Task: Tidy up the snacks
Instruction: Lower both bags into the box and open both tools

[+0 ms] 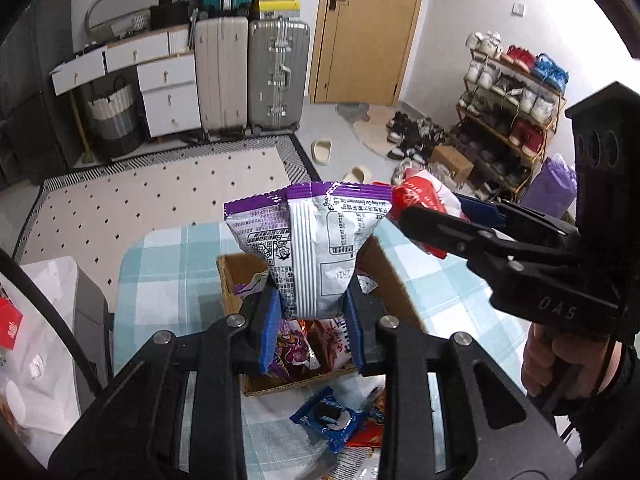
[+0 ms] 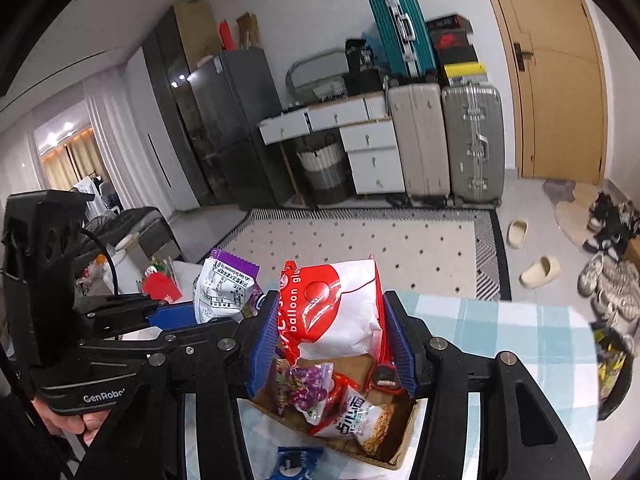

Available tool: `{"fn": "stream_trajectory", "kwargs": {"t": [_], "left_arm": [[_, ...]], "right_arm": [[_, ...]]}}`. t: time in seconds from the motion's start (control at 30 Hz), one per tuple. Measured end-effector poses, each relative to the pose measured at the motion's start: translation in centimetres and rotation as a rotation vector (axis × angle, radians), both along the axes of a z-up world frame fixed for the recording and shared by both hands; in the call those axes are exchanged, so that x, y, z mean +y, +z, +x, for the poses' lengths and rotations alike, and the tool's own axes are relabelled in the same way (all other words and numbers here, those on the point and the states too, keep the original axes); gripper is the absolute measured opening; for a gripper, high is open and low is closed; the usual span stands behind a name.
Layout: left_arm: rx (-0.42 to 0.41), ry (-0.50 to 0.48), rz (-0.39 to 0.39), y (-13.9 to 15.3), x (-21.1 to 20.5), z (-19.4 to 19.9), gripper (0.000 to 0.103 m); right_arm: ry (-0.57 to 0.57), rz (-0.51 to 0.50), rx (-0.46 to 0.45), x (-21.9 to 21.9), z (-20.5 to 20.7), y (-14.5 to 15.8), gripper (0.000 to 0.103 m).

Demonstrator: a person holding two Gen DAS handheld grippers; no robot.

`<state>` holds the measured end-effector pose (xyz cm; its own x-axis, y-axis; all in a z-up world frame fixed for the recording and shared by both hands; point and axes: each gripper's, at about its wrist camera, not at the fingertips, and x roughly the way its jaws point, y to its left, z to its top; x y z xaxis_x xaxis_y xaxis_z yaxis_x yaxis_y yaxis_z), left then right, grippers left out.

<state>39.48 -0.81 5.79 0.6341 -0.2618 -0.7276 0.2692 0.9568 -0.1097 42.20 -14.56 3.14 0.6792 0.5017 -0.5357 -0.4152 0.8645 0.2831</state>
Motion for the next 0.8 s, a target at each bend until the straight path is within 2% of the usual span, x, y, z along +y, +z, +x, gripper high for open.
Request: {"fn": "stream_trajectory", "kwargs": {"t": [0.17,0.33,0.53,0.8], "left_arm": [[0.068,-0.01,0.043,-4.9,-0.4,2.2,0.025],[0.11,-0.02,0.062,-8.6,-0.7,4.7,0.026],[0.145,-0.037,0.078,-11.5,-0.8,6.3,0.026],[0.177,-0.035,0.089,-13.4,-1.2,6.7,0.026]], "right_arm": [[0.009,-0.024,0.078,0.7,2.5,-3.9,0.051],[0.019,-0.061,0.133,1.2,3.6,-7.3,0.051],[0.014,-0.069,0.17,1.4,4.4,-9.7,0.052],[-0.003,-0.102,0.209,1.5,4.7,-11.1,0.052]]}}
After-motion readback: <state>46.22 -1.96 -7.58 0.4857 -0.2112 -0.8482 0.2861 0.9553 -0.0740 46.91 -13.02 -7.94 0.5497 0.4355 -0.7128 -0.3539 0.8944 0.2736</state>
